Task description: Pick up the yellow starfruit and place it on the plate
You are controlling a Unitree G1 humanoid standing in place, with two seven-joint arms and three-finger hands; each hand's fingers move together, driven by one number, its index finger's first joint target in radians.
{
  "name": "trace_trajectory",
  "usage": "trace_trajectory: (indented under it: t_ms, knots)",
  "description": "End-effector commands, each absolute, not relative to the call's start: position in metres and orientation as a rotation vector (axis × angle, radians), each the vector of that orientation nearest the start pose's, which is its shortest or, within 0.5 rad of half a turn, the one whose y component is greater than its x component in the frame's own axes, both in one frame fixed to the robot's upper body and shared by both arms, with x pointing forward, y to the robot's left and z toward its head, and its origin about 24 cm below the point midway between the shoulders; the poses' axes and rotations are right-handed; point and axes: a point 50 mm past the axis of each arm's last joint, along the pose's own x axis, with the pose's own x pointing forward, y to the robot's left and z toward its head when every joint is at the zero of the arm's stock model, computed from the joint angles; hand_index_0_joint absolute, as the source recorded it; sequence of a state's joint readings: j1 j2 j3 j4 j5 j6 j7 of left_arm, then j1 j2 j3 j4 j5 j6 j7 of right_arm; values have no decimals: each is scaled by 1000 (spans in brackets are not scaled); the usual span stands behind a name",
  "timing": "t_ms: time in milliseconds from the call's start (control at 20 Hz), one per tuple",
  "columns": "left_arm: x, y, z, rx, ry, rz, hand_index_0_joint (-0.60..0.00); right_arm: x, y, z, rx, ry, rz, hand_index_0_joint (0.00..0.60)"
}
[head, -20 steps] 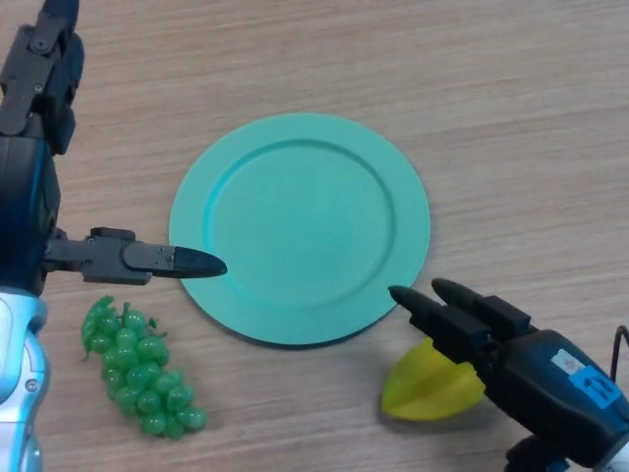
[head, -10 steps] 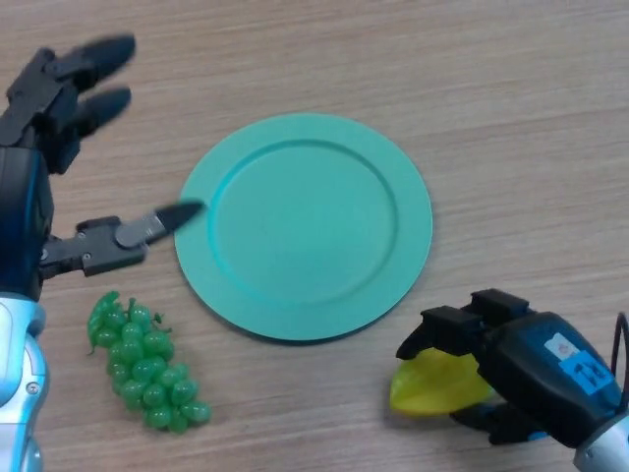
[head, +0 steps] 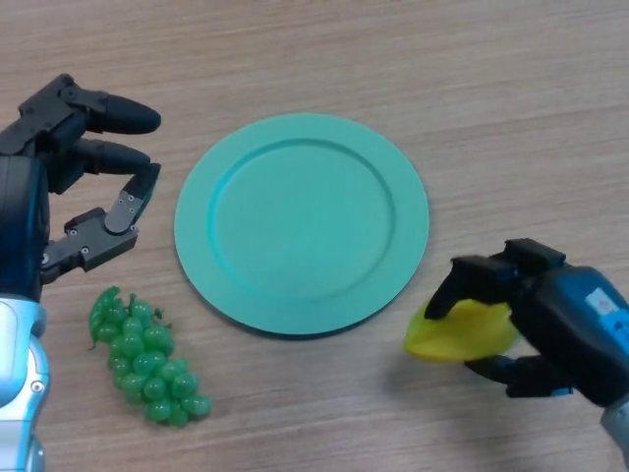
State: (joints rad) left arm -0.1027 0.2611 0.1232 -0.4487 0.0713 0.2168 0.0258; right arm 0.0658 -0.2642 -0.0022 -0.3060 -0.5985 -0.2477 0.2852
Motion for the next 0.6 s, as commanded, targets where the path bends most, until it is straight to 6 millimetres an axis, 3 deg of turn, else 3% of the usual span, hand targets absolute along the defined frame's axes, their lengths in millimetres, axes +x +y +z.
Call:
trace_trajectory:
  t_ms: [50, 200, 250, 400, 450, 500, 600]
  knots:
    - [240, 209, 196, 390, -570, 199, -600, 234, -156, 149, -921, -570, 261, 600]
    - [238, 206, 199, 356, -585, 170, -600, 259, -138, 160, -1037, -698, 264, 600]
    - [237, 206, 199, 346, -588, 164, -550, 263, -136, 160, -1053, -712, 259, 600]
    - [235, 207, 202, 298, -599, 162, -150, 283, -126, 159, -1071, -707, 239, 600]
    - [235, 209, 203, 278, -601, 168, -51, 297, -117, 155, -1064, -690, 245, 600]
    - [236, 209, 202, 273, -586, 172, 0, 309, -106, 152, -1042, -684, 253, 600]
    - [237, 209, 202, 279, -576, 164, 0, 320, -98, 147, -1054, -675, 261, 600]
